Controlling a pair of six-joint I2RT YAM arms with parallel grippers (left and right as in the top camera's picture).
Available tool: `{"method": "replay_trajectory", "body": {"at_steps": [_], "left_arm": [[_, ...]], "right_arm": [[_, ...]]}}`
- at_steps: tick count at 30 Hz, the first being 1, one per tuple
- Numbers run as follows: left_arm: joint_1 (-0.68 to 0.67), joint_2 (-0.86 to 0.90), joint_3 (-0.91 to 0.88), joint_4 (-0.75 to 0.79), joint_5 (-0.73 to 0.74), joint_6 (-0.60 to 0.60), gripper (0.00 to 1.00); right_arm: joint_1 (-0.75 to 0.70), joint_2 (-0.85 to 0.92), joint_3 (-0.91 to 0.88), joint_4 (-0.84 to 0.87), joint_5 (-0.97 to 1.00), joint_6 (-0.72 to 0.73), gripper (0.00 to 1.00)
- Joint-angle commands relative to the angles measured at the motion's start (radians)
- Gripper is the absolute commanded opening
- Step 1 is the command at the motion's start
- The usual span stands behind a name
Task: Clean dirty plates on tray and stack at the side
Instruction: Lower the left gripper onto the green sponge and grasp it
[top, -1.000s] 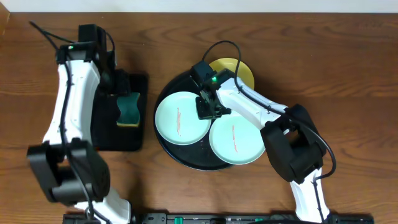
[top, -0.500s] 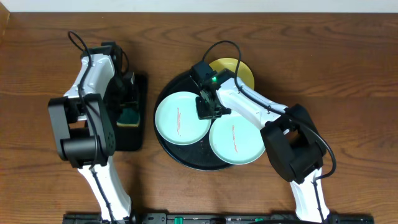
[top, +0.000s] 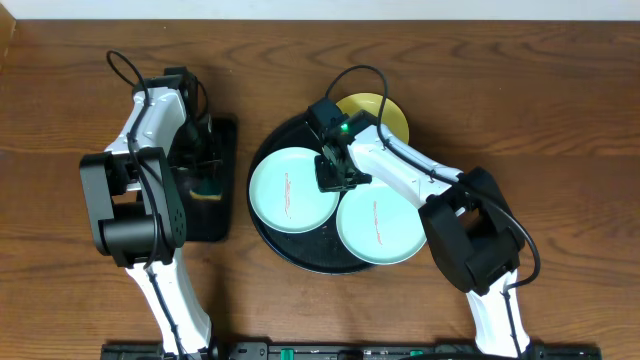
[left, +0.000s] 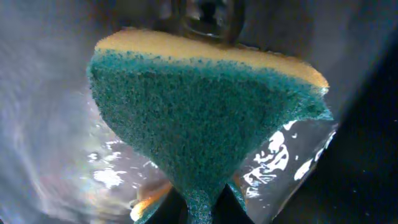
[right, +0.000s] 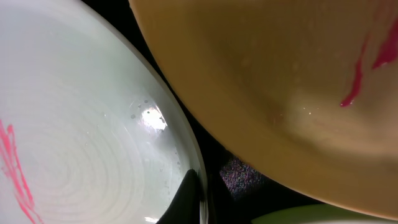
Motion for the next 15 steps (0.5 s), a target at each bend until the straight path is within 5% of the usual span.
{"method": "replay_trajectory", "body": {"at_steps": [1,15], "left_arm": [[0.004,-0.015,0.0,0.005,-0.016,-0.02,0.07],[0.004,-0.429,0.0,-0.06,-0.005,-0.049,0.08]], "right_arm": [[0.009,0.019,-0.002,0.011,0.023,-0.004,0.02],[0.009,0.019,-0.002,0.015,0.021,-0.004,0.01]]}}
